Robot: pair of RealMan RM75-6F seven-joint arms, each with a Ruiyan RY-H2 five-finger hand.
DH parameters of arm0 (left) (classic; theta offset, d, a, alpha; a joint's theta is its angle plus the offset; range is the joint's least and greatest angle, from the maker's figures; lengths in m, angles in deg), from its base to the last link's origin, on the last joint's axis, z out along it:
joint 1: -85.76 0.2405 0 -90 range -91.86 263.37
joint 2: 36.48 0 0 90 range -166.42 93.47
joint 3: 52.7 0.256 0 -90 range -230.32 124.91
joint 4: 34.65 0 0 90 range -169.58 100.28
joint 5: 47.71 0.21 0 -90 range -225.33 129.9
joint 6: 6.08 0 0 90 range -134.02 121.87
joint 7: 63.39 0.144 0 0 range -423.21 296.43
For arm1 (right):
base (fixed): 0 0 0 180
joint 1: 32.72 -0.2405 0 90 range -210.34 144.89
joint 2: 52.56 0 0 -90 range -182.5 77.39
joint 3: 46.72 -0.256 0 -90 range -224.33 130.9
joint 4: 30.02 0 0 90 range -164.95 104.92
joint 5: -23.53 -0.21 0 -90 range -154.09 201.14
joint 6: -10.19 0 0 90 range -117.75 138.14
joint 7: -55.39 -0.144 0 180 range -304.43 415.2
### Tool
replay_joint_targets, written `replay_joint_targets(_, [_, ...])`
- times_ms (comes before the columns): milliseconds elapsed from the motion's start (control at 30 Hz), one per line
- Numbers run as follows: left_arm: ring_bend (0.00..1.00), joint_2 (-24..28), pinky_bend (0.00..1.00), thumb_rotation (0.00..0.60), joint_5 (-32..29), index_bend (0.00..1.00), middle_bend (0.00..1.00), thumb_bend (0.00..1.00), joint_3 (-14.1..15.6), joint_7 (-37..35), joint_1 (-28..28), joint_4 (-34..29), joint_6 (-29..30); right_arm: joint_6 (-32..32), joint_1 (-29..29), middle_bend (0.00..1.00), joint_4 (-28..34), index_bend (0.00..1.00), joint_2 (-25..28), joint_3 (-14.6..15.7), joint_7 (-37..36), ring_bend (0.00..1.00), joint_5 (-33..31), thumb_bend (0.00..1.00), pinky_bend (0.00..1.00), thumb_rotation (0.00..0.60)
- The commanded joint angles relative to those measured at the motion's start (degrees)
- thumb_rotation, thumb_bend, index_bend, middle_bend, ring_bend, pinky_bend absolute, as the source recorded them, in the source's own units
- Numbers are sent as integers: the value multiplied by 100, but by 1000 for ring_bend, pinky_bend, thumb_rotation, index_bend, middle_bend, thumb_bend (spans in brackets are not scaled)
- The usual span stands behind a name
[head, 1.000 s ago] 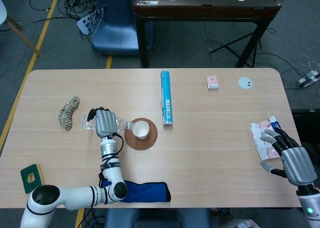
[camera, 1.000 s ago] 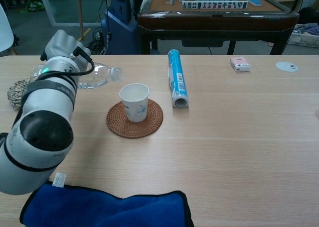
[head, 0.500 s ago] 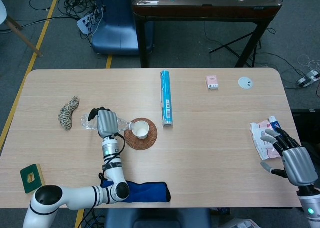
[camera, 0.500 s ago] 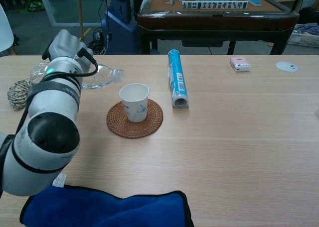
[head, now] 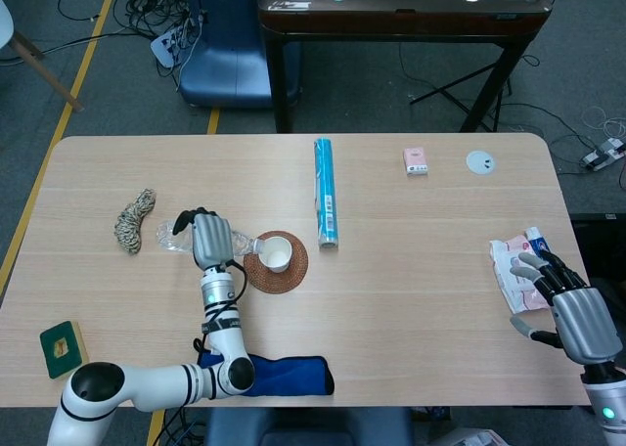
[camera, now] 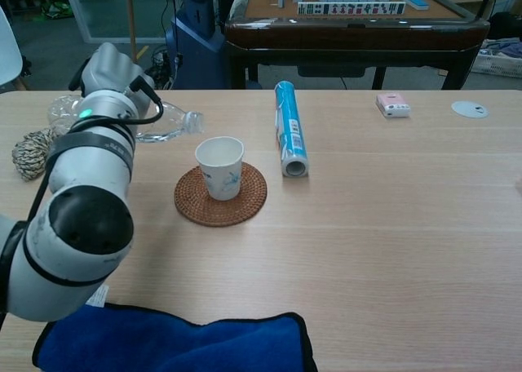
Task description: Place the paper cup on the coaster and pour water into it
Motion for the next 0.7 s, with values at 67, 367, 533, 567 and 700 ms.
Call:
replay_joint_targets(67, [492,-10,538,600,41,684,751,132,12,33,-12,3,9,-13,5,204,6,301,8,-4,-11,111,-1,13,315,600])
replay_joint_targets(367, [492,-71,537,600,71,684,752,132,-3,146,-51,121,-27,8,-3,204,5,301,12,8,-25,111,14,13,315,600])
replay_joint_targets(533, [493,-115,537,600,146,685,753,132,-2,140,-66,226,-11,22,-8,204,7,301,18,5,-44,111,2,13,315,600])
replay_joint_targets(567, [493,-121,537,600,149,685,754,133,-12,145,-69,240,-11,31,-10,204,8,301,18,8,-42,111,2,13,315,600])
replay_joint_targets(700, [493,-156,537,600,176,686,755,133,-46,173,-88,300,9,60,-21,204,-3,301,1,28,-31,111,24,14,315,600])
